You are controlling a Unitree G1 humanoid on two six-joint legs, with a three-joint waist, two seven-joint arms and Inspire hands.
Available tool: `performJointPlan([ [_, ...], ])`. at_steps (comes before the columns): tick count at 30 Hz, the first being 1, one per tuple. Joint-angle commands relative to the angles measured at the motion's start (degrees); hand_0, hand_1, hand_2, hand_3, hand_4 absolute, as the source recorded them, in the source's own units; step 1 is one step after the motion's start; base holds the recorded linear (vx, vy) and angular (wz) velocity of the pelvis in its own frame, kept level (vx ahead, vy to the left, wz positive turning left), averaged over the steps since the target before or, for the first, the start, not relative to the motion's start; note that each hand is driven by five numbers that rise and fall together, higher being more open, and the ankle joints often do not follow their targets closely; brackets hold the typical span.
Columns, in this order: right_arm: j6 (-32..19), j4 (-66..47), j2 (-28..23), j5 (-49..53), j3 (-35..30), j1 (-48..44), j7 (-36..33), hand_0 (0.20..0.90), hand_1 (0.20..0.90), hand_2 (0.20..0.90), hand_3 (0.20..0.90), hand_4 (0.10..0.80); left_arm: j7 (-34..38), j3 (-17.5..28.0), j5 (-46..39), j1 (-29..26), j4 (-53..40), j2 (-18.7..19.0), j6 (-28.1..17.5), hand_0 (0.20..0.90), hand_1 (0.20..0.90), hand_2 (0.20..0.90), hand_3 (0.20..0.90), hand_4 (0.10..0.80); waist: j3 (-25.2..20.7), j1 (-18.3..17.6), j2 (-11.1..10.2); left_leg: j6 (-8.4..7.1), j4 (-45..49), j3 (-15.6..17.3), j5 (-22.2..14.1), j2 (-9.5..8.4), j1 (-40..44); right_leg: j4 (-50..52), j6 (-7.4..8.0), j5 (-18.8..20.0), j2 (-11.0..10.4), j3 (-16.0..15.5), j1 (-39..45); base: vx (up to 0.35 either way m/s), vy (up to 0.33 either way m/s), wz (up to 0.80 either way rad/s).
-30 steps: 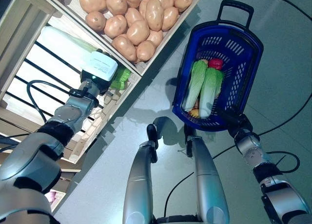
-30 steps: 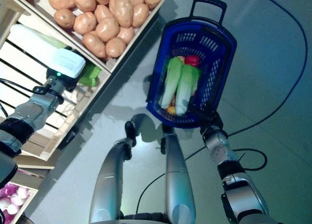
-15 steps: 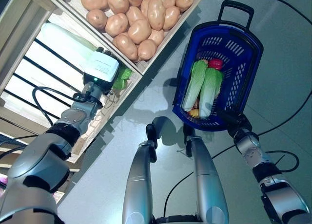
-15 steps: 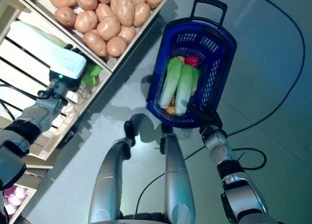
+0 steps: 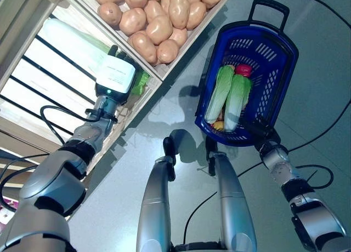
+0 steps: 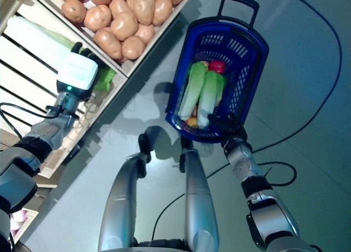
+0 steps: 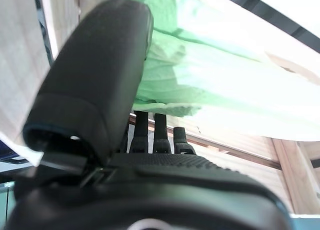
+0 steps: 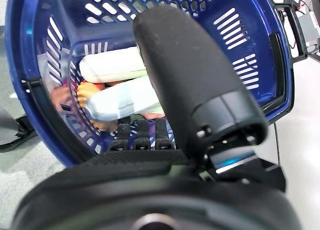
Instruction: Put vegetables into the basket
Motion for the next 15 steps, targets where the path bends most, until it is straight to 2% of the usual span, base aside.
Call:
performJointPlan([
  [1,-2.36,-4.05,-1.49,-1.28,1.07,-0.64,-1.44,0.900,0.900,0.900,0.900,0.800,5.60,5.25,1.86,-5.94,-2.71,-0.58,-0.37,0.300,0.300,0.300,0.300,0.400,-0.25,-0.91,0.38,-2.53,-3.36,0.35,-0.01,-1.84,2.24,-3.19,0.41,2.84,2.06,-2.07,3.12,-0.030,0.007,-0.04],
  [10,-2.31,-4.47,-1.78,-1.39,0.91,-0.69,-1.45,0.900,0.900,0.900,0.900,0.800,5.87,5.47,1.79,-5.73,-3.31,0.17,0.20,0.300,0.300,0.300,0.300,0.400,-0.25,-0.93,0.51,-2.80,-3.76,0.36,0.17,-1.96,2.81,-3.79,0.52,3.00,2.10,-1.90,3.81,-0.009,0.000,-0.02],
  [15,-2.60,-4.41,-1.70,-1.19,0.64,-0.35,-1.27,0.900,0.900,0.900,0.900,0.800,9.77,6.51,1.82,-5.39,-4.15,1.14,-1.47,0.300,0.300,0.300,0.300,0.400,-0.25,-0.83,0.37,-2.83,-4.76,0.38,0.34,-2.05,4.48,-5.13,0.68,3.34,2.10,-2.01,5.49,0.000,0.000,0.00],
])
